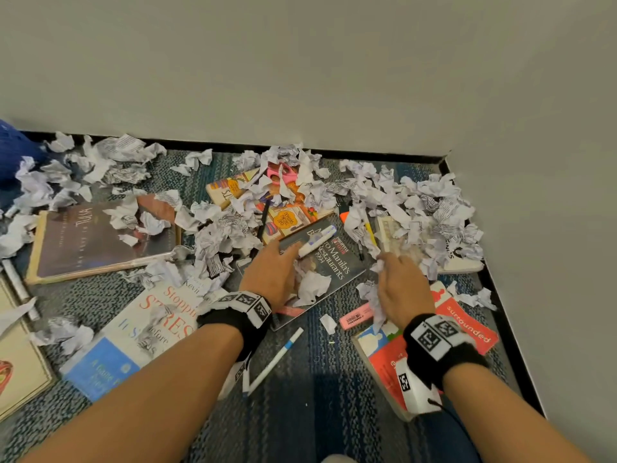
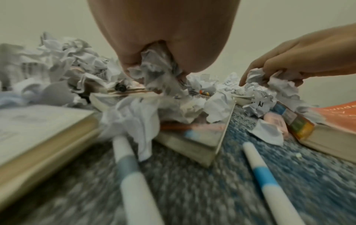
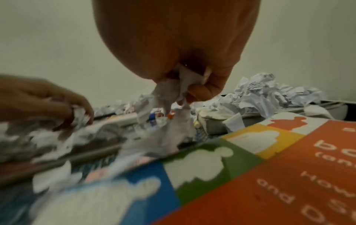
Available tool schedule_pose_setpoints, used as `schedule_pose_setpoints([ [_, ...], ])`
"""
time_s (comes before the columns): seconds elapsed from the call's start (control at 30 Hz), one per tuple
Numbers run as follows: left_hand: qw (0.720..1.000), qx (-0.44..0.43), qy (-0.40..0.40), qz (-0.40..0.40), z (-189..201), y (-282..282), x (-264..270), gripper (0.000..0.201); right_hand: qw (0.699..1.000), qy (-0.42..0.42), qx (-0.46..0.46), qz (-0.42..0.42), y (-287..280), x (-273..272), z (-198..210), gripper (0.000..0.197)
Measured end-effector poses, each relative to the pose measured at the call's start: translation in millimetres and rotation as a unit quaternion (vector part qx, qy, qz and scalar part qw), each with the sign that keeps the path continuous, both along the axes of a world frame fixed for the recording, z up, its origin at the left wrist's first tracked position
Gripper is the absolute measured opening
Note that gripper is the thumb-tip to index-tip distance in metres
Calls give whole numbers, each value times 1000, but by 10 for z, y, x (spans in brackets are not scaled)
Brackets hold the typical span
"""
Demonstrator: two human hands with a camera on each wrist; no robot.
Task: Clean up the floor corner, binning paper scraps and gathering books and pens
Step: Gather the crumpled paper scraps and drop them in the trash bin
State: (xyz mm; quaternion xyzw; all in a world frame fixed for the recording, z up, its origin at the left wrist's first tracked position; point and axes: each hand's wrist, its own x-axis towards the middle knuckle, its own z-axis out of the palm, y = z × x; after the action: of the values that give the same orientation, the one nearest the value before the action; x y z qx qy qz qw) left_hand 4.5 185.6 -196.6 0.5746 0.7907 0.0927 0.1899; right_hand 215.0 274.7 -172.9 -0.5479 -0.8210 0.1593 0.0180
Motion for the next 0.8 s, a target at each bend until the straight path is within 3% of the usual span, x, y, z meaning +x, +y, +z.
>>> schedule_pose_setpoints([
  [0.07,997,0,66,37,-23,-102,36,39,996,-79,-28,16,-96,-44,-112,52],
  [0.17,989,-29,122,81,-45,-283,131,52,979,-193,-52,47,-216,-68,-248,71],
  [0.27,981,-73,171,60,-92,-407,201,68,971,-212,-6,110,-238,-104,-275,46],
  [0.33,979,-72,181,53,-80,-415,213,58,964,-227,-14,135,-207,-130,-245,39],
  [0.5,991,-105,81,-14,-64,-411,128,48,987,-129,19,92,-112,-186,-43,26],
  [0.67,999,-16,1,-31,-25,-280,256,44,997,14,42,65,-259,-292,100,23],
  [0.73,999,1,-16,-51,-8,-203,411,43,999,28,16,43,-305,-244,105,28],
  [0.8,998,-31,10,-58,-56,-157,538,45,996,2,-30,79,-358,-166,76,33],
])
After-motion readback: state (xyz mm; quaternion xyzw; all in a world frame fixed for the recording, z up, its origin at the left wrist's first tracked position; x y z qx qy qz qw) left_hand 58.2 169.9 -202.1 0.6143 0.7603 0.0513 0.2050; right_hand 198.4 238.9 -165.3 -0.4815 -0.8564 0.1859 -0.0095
